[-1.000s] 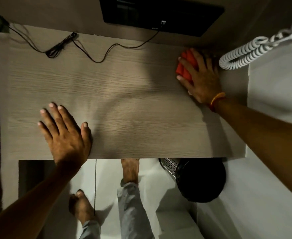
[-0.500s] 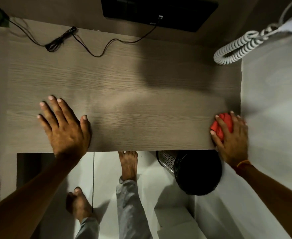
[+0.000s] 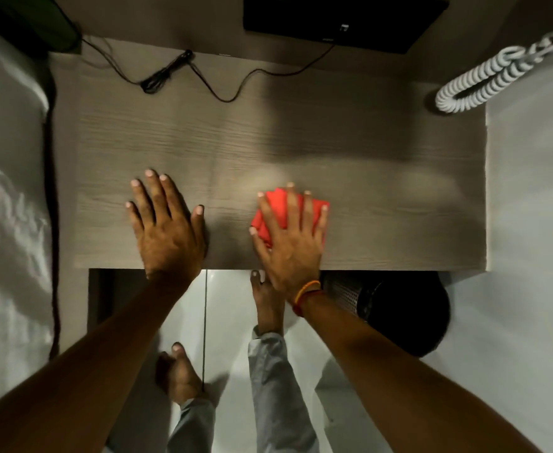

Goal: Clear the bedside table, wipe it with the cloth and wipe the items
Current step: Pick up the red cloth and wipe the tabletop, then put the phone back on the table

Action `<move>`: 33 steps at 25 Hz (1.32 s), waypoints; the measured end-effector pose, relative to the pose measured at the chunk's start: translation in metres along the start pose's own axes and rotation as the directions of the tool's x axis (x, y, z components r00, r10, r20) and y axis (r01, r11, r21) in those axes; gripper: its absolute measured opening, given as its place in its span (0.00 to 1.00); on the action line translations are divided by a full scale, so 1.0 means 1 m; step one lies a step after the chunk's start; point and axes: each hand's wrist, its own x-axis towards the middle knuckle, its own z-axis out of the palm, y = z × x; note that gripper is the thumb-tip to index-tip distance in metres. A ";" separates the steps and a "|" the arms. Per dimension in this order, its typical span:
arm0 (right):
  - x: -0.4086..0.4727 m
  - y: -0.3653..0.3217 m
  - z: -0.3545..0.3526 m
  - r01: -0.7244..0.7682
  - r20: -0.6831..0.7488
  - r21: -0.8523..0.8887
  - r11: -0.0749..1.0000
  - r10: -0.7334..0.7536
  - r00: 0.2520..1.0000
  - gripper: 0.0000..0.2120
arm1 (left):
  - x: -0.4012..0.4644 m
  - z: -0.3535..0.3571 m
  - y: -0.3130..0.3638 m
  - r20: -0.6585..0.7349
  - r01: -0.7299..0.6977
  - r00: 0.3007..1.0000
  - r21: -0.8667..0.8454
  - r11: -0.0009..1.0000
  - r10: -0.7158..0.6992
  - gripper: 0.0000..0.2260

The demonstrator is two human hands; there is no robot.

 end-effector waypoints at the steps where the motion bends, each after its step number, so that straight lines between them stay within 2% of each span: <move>1: 0.002 -0.027 0.003 0.086 0.010 0.032 0.996 -0.086 0.996 0.32 | 0.000 -0.003 -0.007 0.005 -0.028 1.000 -0.020 0.999 0.028 0.31; 3: 0.003 -0.070 0.008 0.197 0.037 0.070 0.978 -0.200 0.979 0.34 | -0.002 -0.009 -0.025 0.026 -0.108 0.994 -0.077 0.991 0.110 0.27; 6: 0.001 -0.099 0.008 0.175 0.063 0.057 0.983 -0.179 0.982 0.35 | -0.008 -0.020 -0.062 0.047 -0.251 0.965 -0.113 0.961 0.258 0.26; 8: 0.000 -0.094 0.000 0.160 0.103 0.040 0.986 -0.164 0.981 0.35 | -0.014 -0.031 -0.081 0.080 -0.285 0.951 -0.142 0.948 0.298 0.25; 12: 0.010 -0.113 -0.042 0.182 0.124 0.081 0.980 -0.191 0.974 0.34 | -0.027 -0.075 -0.109 0.073 -0.245 0.961 -0.231 0.942 0.268 0.26; 14: 0.028 -0.157 -0.074 0.217 0.058 0.202 0.955 -0.233 0.971 0.32 | -0.026 -0.113 -0.123 -0.011 -0.196 0.979 -0.319 0.927 0.203 0.27; 15: 0.039 -0.181 -0.088 0.222 0.013 0.314 0.923 -0.238 0.971 0.31 | -0.022 -0.133 -0.129 -0.053 -0.155 0.988 -0.374 0.914 0.146 0.25; 17: 0.059 -0.241 -0.119 0.213 -0.045 0.586 0.782 -0.231 0.972 0.30 | -0.014 -0.181 -0.154 -0.189 -0.096 0.982 -0.479 0.873 0.005 0.22; 19: 0.073 -0.306 -0.146 0.162 -0.029 0.776 0.609 -0.222 0.975 0.30 | -0.008 -0.229 -0.184 -0.356 -0.123 0.930 -0.535 0.836 -0.091 0.19; 22: 0.076 -0.393 -0.179 0.074 0.000 0.923 0.377 -0.194 0.981 0.30 | -0.011 -0.281 -0.225 -0.514 -0.095 0.842 -0.441 0.893 -0.164 0.17; 25: 0.071 -0.444 -0.191 -0.095 0.124 0.974 0.205 -0.131 0.984 0.30 | -0.005 -0.309 -0.263 -0.561 0.021 0.775 -0.436 0.900 -0.290 0.17; 27: 0.067 -0.460 -0.188 -0.184 0.195 0.975 0.126 -0.086 0.977 0.31 | 0.006 -0.315 -0.292 -0.454 0.162 0.815 -0.419 0.894 -0.361 0.18; 29: 0.063 -0.467 -0.183 -0.214 0.218 0.975 0.057 -0.068 0.974 0.31 | 0.017 -0.315 -0.314 -0.200 0.283 0.885 -0.487 0.826 -0.421 0.20; 30: 0.062 -0.470 -0.181 -0.212 0.213 0.977 0.031 -0.069 0.975 0.31 | 0.022 -0.315 -0.320 -0.086 0.323 0.898 -0.536 0.780 -0.431 0.21; 31: 0.061 -0.473 -0.181 -0.206 0.207 0.978 0.022 -0.069 0.976 0.31 | 0.026 -0.315 -0.324 -0.022 0.347 0.901 -0.561 0.752 -0.433 0.22; 33: 0.059 -0.477 -0.182 -0.211 0.212 0.977 0.027 -0.054 0.976 0.32 | 0.034 -0.317 -0.325 0.019 0.376 0.894 -0.576 0.726 -0.448 0.23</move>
